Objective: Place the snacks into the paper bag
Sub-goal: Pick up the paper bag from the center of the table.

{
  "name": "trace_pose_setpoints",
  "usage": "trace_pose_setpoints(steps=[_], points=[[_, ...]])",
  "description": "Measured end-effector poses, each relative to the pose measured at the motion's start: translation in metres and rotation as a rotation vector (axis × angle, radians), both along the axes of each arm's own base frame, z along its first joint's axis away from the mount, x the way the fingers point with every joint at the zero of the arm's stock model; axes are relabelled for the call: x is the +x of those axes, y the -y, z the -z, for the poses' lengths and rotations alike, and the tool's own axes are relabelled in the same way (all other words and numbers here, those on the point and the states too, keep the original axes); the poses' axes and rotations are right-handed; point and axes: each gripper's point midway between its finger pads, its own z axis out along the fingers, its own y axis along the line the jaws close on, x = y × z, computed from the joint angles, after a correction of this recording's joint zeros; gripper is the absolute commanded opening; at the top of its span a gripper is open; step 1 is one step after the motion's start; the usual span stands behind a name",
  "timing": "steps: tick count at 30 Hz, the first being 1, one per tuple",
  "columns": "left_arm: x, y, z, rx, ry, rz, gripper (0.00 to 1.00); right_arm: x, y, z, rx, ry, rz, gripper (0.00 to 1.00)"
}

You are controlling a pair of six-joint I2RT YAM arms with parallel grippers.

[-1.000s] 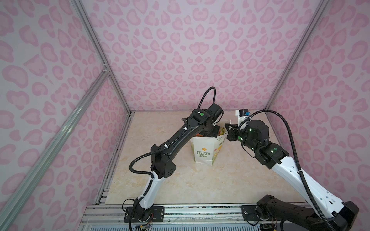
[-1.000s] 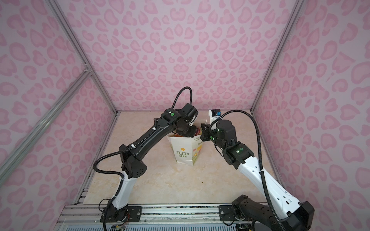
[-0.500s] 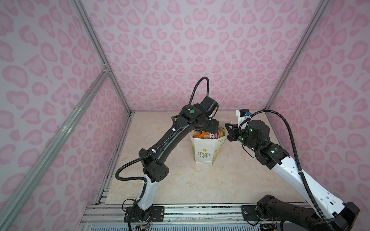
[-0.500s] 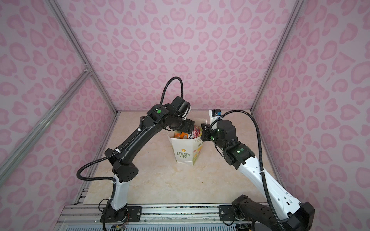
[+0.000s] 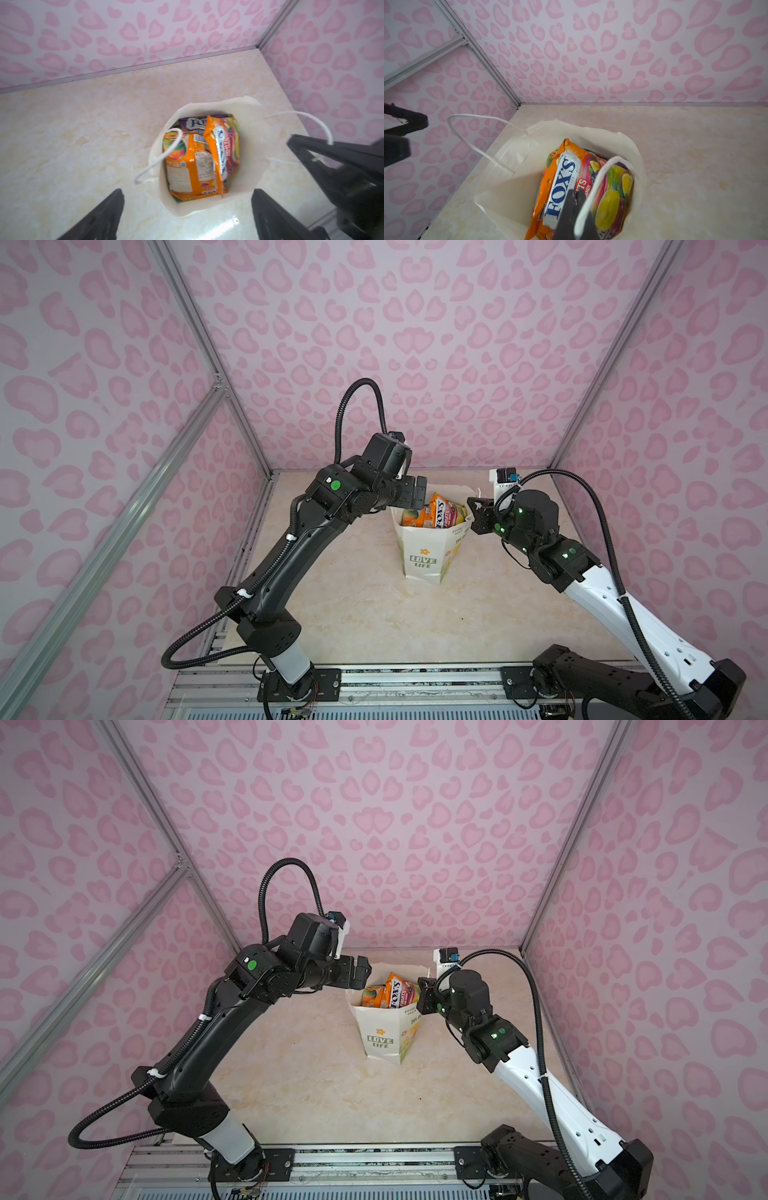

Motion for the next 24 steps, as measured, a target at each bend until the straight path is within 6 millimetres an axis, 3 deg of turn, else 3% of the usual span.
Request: trace_pose_setpoints(steps=[4, 9, 13, 16, 21, 24], points=[[0.019, -0.018, 0.023, 0.022, -0.049, -0.06, 0.9, 0.0, 0.0, 0.0, 0.0, -0.001, 0.0, 0.0], [0.039, 0.0, 0.042, 0.008, -0.095, -0.011, 0.76, 0.0, 0.0, 0.0, 0.0, -0.001, 0.0, 0.0], [0.05, 0.007, 0.048, 0.009, -0.106, -0.002, 0.49, 0.0, 0.0, 0.0, 0.0, -0.001, 0.0, 0.0], [0.053, 0.008, 0.054, 0.013, -0.121, -0.002, 0.22, 0.0, 0.0, 0.0, 0.0, -0.001, 0.0, 0.0], [0.049, 0.007, 0.054, 0.008, -0.135, -0.005, 0.04, 0.0, 0.0, -0.001, 0.001, 0.001, 0.0, 0.0], [0.044, 0.007, 0.049, -0.006, -0.138, 0.006, 0.03, 0.001, -0.001, -0.003, 0.003, 0.004, 0.0, 0.0]])
